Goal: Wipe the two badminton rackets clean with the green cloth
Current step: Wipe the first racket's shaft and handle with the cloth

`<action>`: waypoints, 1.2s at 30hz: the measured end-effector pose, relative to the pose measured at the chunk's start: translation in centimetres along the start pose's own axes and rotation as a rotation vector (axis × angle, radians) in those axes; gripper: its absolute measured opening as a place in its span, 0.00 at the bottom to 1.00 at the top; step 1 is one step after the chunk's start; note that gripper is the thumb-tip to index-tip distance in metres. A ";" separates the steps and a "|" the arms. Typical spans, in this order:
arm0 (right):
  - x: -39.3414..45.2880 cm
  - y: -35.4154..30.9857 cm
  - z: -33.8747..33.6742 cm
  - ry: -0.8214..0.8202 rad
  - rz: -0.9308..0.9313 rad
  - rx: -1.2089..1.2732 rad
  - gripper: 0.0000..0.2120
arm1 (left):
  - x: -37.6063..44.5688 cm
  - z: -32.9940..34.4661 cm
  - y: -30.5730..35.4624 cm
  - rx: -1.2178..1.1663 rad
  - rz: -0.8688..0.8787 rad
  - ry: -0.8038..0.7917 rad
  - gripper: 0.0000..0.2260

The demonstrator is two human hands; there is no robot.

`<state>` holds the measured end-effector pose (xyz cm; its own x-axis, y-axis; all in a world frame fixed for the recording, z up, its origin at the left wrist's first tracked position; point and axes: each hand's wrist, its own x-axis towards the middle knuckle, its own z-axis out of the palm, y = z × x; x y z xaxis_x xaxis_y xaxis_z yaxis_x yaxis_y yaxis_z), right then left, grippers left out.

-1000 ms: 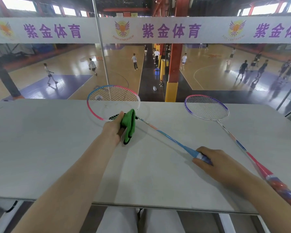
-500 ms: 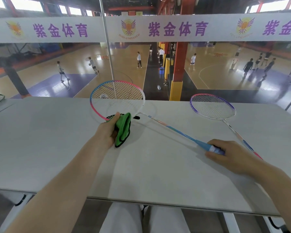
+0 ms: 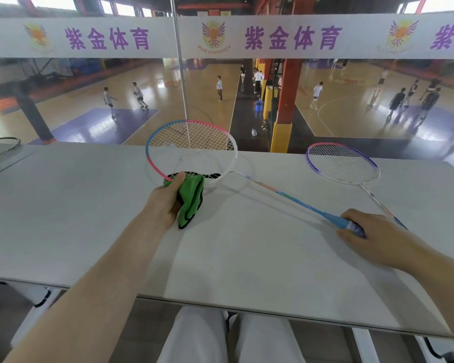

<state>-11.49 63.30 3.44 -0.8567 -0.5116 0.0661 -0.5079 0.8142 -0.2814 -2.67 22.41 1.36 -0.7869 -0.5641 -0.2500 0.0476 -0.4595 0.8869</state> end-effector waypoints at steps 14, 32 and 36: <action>2.3 0.3 1.5 0.206 0.097 -0.344 0.14 | -0.5 -0.3 -0.1 -0.037 0.001 0.013 0.11; 3.4 4.2 1.5 0.126 0.058 -0.373 0.13 | 1.1 -4.2 0.8 -0.012 0.029 0.195 0.17; 3.3 3.9 1.3 0.119 0.061 -0.372 0.13 | 0.9 -3.6 0.5 0.027 0.084 0.282 0.17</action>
<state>-16.20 64.44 1.28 -0.8797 -0.4416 0.1767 -0.4350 0.8972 0.0766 -1.14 19.18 0.12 -0.5787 -0.7697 -0.2697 0.0862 -0.3866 0.9182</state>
